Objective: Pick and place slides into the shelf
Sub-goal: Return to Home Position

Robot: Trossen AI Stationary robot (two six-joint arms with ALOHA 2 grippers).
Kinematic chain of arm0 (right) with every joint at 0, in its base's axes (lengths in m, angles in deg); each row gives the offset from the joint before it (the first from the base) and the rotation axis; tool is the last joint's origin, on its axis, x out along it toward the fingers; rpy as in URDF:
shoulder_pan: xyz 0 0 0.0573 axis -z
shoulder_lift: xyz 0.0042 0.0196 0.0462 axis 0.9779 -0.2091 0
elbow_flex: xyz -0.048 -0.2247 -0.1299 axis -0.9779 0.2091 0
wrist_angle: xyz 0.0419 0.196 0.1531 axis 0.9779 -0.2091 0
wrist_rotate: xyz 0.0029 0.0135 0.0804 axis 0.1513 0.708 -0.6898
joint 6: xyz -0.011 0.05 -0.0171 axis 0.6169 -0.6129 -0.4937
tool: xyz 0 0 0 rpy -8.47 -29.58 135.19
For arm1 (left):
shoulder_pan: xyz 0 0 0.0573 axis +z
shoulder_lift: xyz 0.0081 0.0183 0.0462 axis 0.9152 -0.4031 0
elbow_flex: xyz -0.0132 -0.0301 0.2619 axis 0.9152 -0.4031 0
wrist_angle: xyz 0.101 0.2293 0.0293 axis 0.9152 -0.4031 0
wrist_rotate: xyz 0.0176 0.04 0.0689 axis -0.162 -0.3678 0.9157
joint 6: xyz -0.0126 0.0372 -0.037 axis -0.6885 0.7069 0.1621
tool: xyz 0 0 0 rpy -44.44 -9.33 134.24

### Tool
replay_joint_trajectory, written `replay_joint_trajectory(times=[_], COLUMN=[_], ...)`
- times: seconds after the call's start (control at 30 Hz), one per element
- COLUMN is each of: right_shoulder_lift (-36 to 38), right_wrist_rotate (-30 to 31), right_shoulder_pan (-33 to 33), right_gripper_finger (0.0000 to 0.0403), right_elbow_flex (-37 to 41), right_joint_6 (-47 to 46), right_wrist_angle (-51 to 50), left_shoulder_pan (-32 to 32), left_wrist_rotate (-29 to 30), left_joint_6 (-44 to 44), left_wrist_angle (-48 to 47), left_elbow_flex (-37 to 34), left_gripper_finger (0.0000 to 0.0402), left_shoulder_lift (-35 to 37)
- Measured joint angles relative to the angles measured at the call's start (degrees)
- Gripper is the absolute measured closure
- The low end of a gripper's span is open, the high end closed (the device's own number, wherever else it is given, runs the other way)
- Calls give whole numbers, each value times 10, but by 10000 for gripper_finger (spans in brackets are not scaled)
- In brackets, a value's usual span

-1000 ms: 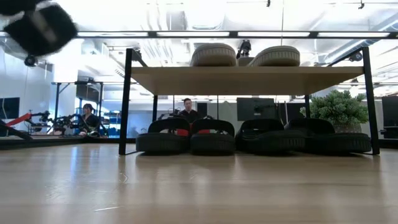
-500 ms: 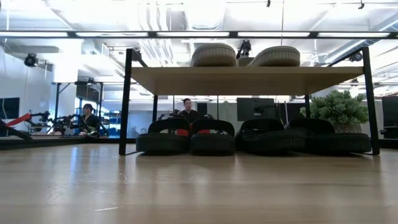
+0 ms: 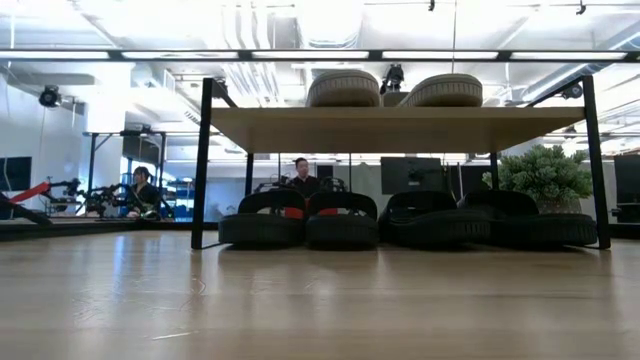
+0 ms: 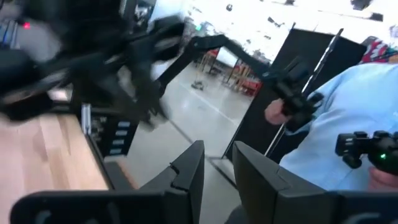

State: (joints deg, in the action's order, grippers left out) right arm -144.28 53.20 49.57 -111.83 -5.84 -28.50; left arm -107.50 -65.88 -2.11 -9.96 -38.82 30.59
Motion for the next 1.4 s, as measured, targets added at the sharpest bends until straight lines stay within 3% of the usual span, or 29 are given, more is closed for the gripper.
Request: replay_joint_trajectory(times=[0.23,0.47,0.77,0.87,0.97,1.03,1.2,1.33,1.4], right_shoulder_lift=[194,444,697,761,825,860,930,970,983], right_wrist_rotate=[13,12,-9,-26,-28,-21,56,85,69], right_shoulder_pan=[29,67,105,105,105,106,105,105,105], right_gripper_finger=[354,355,355,353,354,355,355,355,355], right_elbow_flex=[234,489,751,807,843,865,911,941,947], right_joint_6=[-2,61,90,115,149,176,181,40,45], right_wrist_angle=[47,142,238,259,260,259,257,256,260], left_shoulder_pan=[73,190,305,322,332,332,334,334,333], left_wrist_rotate=[-45,-44,-44,-11,110,154,138,131,124], left_joint_6=[16,41,44,8,-106,-181,-109,-139,-114], left_wrist_angle=[-18,-140,-143,-142,-139,-143,-65,-125,-148], left_elbow_flex=[-10,-10,-50,-67,-91,-105,-137,-142,-142], left_gripper_finger=[331,331,331,331,331,331,331,331,331], left_shoulder_lift=[78,182,218,224,233,237,241,275,296])
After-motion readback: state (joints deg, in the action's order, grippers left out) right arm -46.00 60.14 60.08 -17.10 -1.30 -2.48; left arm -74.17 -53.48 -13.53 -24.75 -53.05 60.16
